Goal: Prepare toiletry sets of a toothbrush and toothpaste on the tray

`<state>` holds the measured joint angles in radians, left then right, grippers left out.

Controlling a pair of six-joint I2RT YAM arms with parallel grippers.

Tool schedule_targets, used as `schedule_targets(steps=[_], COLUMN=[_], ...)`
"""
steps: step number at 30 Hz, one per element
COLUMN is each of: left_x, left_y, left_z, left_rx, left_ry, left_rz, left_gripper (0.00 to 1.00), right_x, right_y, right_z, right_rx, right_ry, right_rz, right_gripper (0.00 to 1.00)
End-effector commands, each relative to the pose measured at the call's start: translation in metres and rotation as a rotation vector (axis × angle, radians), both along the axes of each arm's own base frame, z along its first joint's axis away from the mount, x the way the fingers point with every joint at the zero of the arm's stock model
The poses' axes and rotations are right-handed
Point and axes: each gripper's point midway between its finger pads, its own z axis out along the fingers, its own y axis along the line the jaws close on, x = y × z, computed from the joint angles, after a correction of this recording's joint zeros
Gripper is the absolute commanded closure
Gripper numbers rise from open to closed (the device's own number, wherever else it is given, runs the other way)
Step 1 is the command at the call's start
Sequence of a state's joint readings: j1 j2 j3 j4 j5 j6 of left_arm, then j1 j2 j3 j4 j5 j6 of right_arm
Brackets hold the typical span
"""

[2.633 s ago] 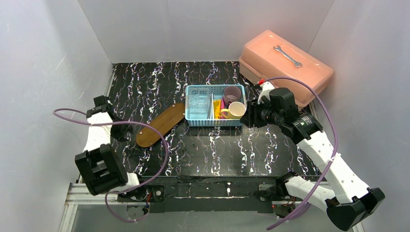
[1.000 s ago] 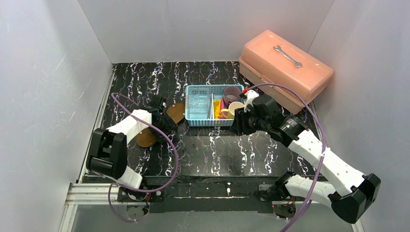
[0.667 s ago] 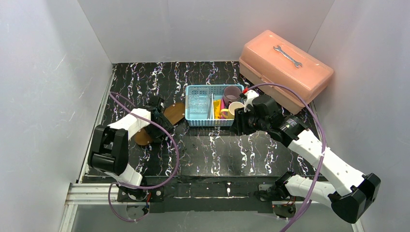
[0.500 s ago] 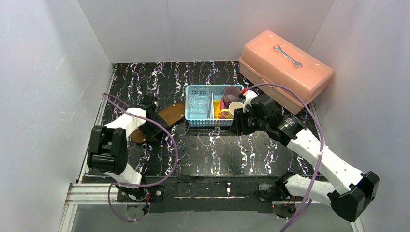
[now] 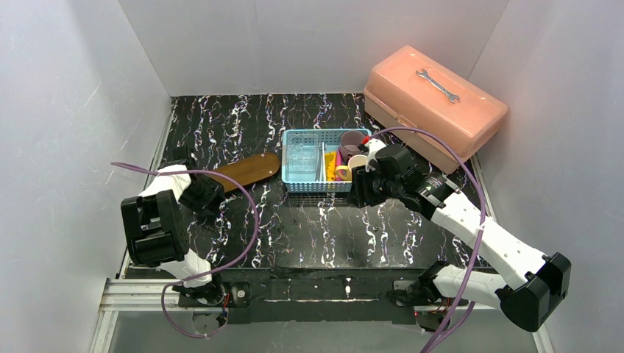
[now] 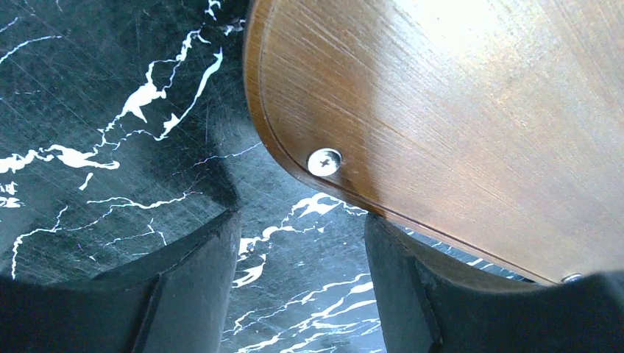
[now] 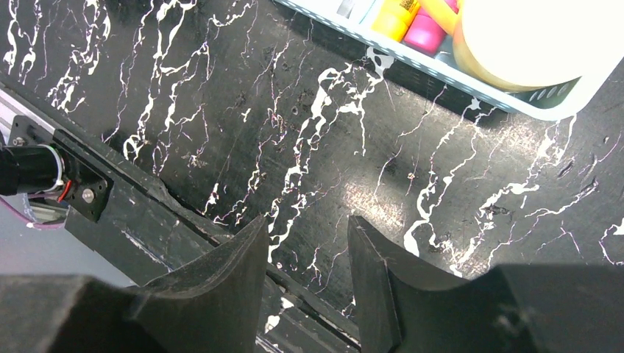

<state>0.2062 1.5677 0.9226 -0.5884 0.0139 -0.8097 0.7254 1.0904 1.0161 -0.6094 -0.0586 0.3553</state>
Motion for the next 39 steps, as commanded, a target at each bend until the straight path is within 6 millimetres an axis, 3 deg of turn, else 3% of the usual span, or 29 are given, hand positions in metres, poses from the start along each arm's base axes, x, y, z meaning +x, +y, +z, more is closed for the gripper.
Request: schedule_targets(steps=[1,10,15,22,30,36,39], left_x=[0.005,0.004,0.016,0.051,0.091,0.133,0.152], left_y=[-0.002,-0.028,-0.045,-0.065,-0.072,-0.074,-0.091], left_z=[0.013,0.046,0.068,0.093,0.093,0.093,0.089], left_rx=[-0.04,-0.129,-0.145,-0.132,-0.109,-0.091,-0.087], left_ry=[-0.024,-0.149,-0.218,-0.26,-0.263,-0.274,-0.258], left_rz=[-0.017,-0.082,-0.135,-0.207,-0.248,-0.298,-0.36], left_gripper=[0.39,0.4,0.39,0.36,0.33,0.31,0.31], right_x=[0.004,0.005,0.003,-0.001,-0.006,-0.016,-0.019], right_y=[0.003,0.004,0.004,-0.001,-0.016,-0.023,-0.025], right_z=[0.011,0.014,0.014,0.015,0.014,0.015,0.016], right_rx=[0.011,0.015,0.013,0.013,-0.023,-0.001,0.012], right_ry=[-0.046,-0.059,-0.061,-0.066,-0.082,-0.08,-0.08], right_rz=[0.01,0.02,0.025,0.023,0.006,-0.007,-0.011], right_gripper=[0.48,0.47,0.47,0.46,0.45,0.45,0.46])
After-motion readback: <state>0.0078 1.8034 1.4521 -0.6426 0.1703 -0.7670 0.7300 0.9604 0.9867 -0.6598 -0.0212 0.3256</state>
